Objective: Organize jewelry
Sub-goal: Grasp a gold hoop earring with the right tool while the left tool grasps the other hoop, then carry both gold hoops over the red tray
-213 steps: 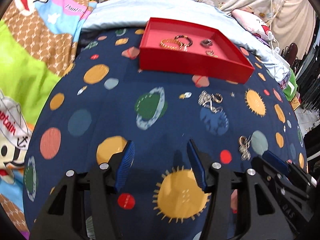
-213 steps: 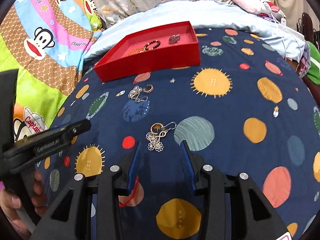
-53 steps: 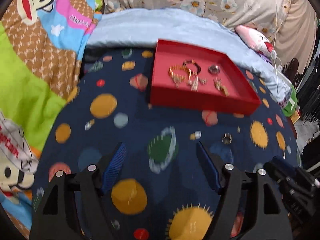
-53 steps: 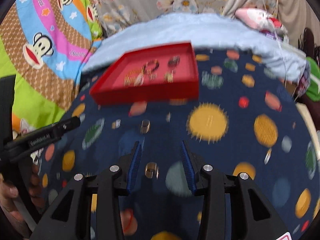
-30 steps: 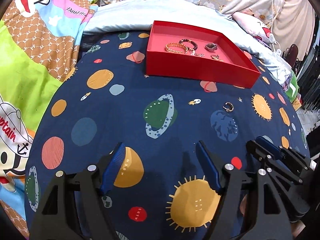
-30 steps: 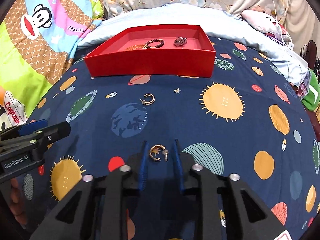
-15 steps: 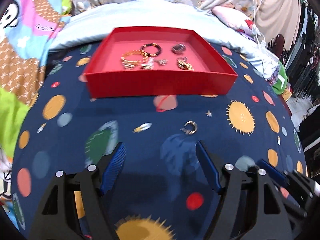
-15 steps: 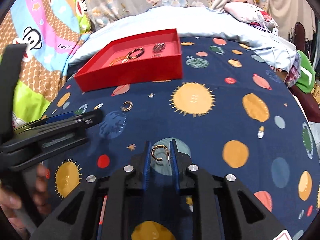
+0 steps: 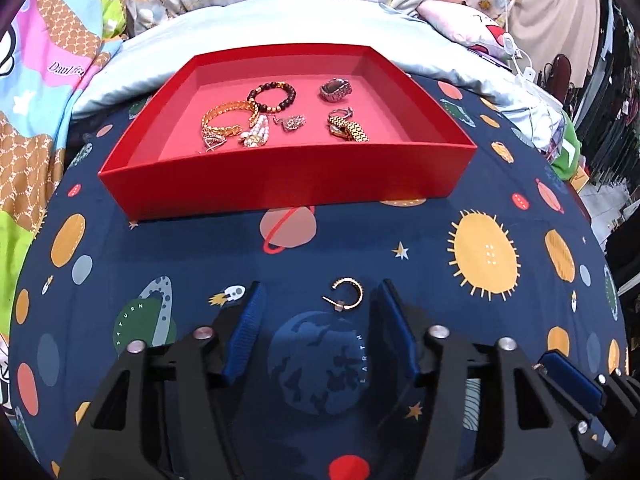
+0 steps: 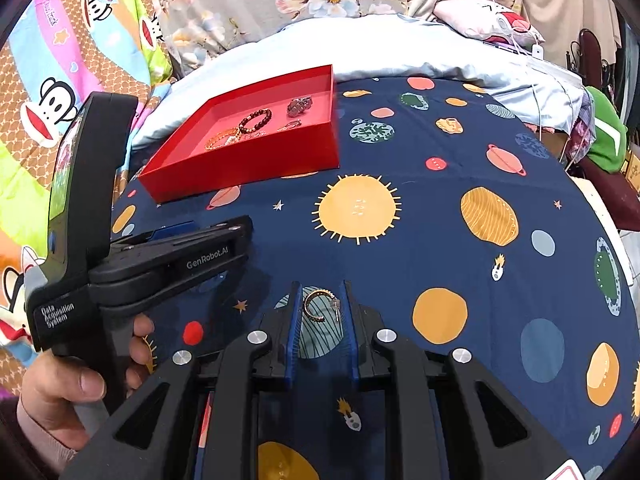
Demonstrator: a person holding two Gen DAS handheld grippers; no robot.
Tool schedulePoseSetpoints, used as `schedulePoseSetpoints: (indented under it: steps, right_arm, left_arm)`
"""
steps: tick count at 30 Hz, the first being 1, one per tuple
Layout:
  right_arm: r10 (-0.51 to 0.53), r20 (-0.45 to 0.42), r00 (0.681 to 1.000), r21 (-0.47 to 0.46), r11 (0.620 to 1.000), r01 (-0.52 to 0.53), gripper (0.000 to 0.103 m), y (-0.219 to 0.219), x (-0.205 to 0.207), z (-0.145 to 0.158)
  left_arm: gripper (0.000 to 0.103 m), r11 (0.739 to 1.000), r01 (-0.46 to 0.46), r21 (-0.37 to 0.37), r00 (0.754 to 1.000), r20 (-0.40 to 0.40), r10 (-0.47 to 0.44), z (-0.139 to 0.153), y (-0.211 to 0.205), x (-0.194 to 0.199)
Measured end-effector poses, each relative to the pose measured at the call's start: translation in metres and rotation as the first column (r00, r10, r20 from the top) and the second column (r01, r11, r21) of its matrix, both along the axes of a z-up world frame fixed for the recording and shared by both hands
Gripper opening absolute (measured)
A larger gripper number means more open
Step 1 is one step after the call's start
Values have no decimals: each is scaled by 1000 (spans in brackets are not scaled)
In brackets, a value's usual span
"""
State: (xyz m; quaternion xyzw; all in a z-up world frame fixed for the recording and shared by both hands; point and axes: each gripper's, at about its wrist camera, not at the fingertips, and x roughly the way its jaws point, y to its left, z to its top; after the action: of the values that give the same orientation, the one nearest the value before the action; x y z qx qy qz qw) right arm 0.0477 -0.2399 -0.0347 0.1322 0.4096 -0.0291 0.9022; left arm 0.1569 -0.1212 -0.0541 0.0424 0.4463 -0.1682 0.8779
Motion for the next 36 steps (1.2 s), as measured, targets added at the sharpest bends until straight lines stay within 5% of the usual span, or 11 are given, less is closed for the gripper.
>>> schedulePoseSetpoints:
  steps: [9, 19, 36]
  right_arm:
    - [-1, -2, 1000, 6, 1000, 2, 18, 1, 1, -2]
    - [-2, 1, 1000, 18, 1000, 2, 18, 0, -1, 0]
    - [79, 106, 991, 26, 996, -82, 18, 14, 21, 46]
  left_arm:
    - [20, 1000, 18, -10, 1000, -3, -18, 1, 1, -4]
    - [20, 999, 20, -51, 1000, 11, -20, 13, 12, -12]
    - [20, 985, -90, -150, 993, 61, 100, 67, 98, -16]
